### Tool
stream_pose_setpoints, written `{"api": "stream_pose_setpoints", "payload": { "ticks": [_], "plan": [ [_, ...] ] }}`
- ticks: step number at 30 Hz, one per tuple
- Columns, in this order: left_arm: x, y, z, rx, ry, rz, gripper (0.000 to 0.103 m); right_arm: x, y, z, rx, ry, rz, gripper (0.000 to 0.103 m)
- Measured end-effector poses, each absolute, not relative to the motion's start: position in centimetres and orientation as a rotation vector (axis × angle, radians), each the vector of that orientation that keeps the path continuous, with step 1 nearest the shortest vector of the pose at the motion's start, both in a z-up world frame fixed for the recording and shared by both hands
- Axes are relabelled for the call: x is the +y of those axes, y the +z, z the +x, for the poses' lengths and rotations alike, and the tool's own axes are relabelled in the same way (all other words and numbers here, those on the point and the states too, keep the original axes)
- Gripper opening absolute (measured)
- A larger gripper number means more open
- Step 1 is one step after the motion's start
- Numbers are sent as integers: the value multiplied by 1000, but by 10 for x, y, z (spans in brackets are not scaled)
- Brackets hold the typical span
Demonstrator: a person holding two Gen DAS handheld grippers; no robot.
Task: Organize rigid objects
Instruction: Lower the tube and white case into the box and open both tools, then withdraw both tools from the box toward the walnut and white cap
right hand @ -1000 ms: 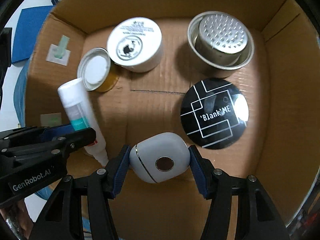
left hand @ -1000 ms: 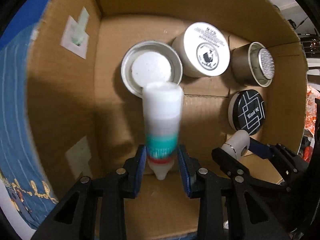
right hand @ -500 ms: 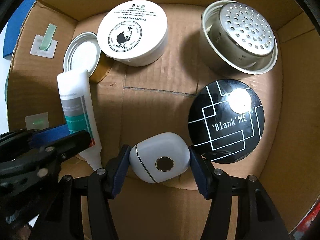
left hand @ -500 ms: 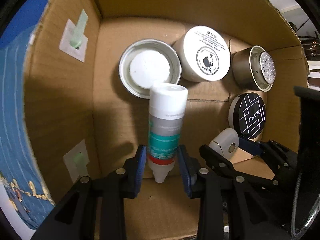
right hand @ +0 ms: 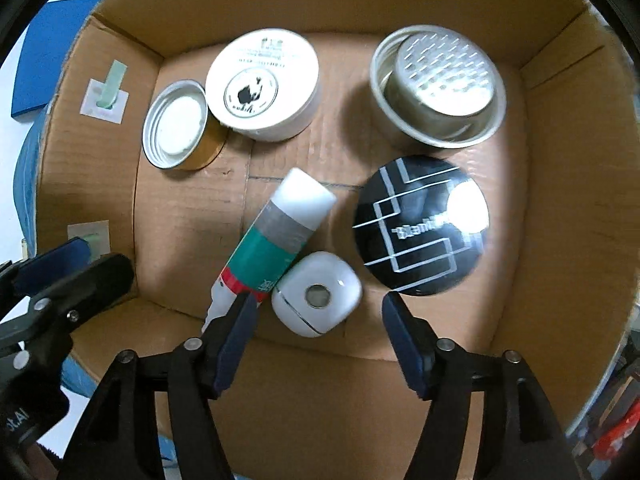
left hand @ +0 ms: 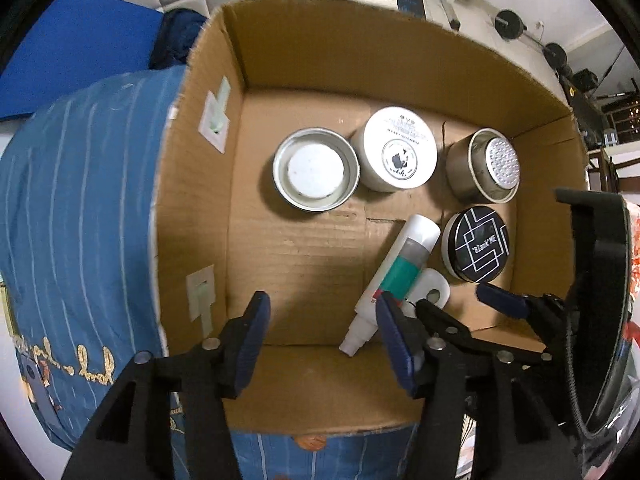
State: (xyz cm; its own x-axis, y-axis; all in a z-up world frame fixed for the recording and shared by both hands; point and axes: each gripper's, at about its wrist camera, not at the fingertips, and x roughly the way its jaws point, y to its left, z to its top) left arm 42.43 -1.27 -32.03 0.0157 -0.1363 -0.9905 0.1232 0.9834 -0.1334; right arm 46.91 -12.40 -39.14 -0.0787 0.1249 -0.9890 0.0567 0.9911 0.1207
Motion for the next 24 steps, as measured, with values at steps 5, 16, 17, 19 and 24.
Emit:
{"api": "stream_pose_setpoints", "payload": {
  "ticks": [5, 16, 17, 19, 24],
  "plan": [
    [-8, -298, 421, 1469, -192, -11, 72, -135, -360, 453, 1593, 30, 136, 84],
    [-2, -239, 373, 1271, -176, 20, 100, -157, -295, 400, 1435, -49, 69, 103],
    [-4, -239, 371, 1253, -171, 19, 100, -158, -287, 394, 1416, -53, 68, 103],
    [-2, -231, 361, 1218, -162, 15, 100, -160, -276, 388, 1391, -62, 63, 103],
    [6, -206, 332, 1146, -151, -1, 100, -165, -242, 360, 1321, -68, 89, 103]
  ]
}}
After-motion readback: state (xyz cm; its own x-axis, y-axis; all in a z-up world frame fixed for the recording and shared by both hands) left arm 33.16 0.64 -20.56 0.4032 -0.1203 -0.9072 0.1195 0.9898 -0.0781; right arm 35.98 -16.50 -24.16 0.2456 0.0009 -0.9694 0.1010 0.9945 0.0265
